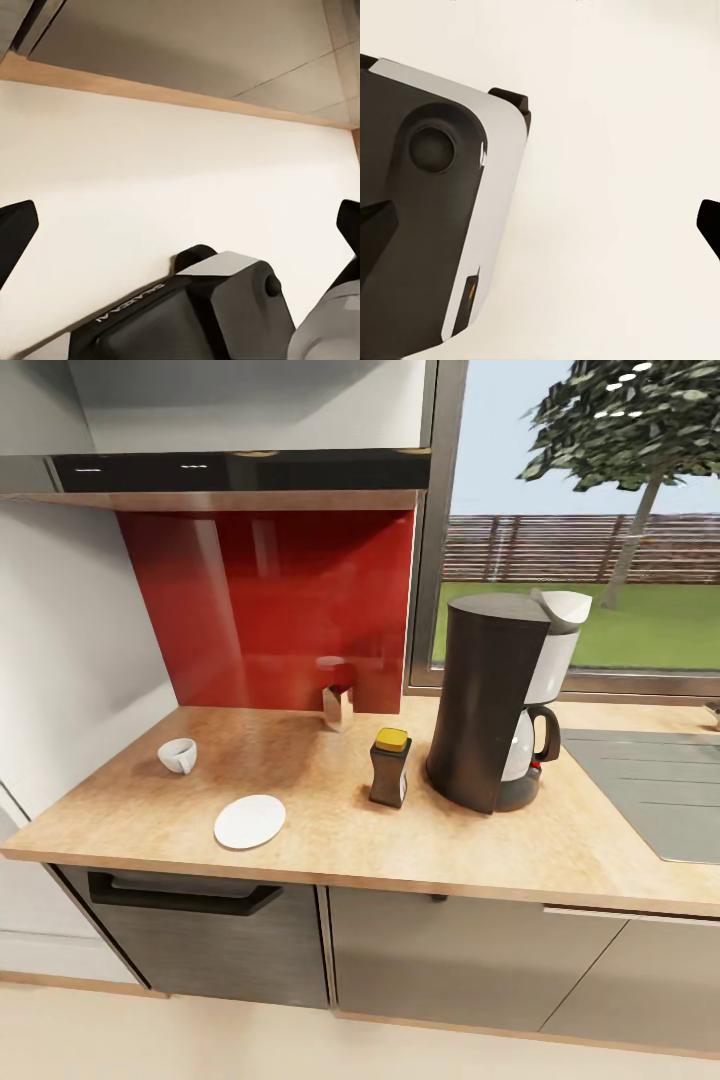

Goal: Set up a coffee station on the kitchen countertop: keep the coffee maker on the countertop, move the bottle of coffee from the kitchen shelf to the counter next to the coffee maker, place a paper coffee filter on top of the coffee maker, put the saucer next to the coffee maker with the coffee cup on the saucer, and place the electric kettle next to the coffee maker.

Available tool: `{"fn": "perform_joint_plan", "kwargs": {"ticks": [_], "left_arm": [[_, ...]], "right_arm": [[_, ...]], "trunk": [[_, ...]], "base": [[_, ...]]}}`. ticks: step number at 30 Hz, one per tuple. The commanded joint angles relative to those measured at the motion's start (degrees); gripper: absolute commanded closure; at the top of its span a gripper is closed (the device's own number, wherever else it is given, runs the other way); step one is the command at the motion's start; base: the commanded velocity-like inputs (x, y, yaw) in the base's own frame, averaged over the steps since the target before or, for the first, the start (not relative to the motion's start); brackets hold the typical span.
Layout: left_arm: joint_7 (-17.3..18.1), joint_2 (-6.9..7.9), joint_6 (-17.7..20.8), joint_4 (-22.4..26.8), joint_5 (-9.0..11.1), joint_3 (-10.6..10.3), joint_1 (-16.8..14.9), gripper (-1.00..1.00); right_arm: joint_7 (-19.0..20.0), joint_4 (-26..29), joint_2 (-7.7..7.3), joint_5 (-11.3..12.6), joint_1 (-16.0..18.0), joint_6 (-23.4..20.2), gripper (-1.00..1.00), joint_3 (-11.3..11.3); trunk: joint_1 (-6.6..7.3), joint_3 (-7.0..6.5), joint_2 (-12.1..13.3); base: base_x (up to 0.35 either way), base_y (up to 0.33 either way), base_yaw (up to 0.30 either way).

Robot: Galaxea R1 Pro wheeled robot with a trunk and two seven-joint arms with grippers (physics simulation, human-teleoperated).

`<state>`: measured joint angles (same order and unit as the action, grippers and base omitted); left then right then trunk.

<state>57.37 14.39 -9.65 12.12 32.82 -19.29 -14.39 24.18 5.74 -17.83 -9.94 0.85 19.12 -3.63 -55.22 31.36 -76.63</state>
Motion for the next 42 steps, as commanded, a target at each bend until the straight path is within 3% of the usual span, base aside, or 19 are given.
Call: {"fn": "perform_joint_plan", "kwargs": {"ticks": [1, 42], "left_arm": [[0.03, 0.04, -0.37, -0.04, 0.40, -0.46, -0.04, -1.00], [0.02, -0.34, -0.37, -0.08, 0.31, -0.57, -0.02, -1.00]], "right_arm": [[0.15, -0.03, 0.01, -0.52, 0.03, 0.21, -1.00, -0.41], [0.16, -0.02, -0.01, -0.60, 0.03, 0.30, -1.00, -0.41]], "trunk": [[0.00, 0.05, -0.03], [0.00, 0.05, -0.03]], "base": [[0.000, 0.000, 0.000], [0.000, 0.000, 0.000]]}}
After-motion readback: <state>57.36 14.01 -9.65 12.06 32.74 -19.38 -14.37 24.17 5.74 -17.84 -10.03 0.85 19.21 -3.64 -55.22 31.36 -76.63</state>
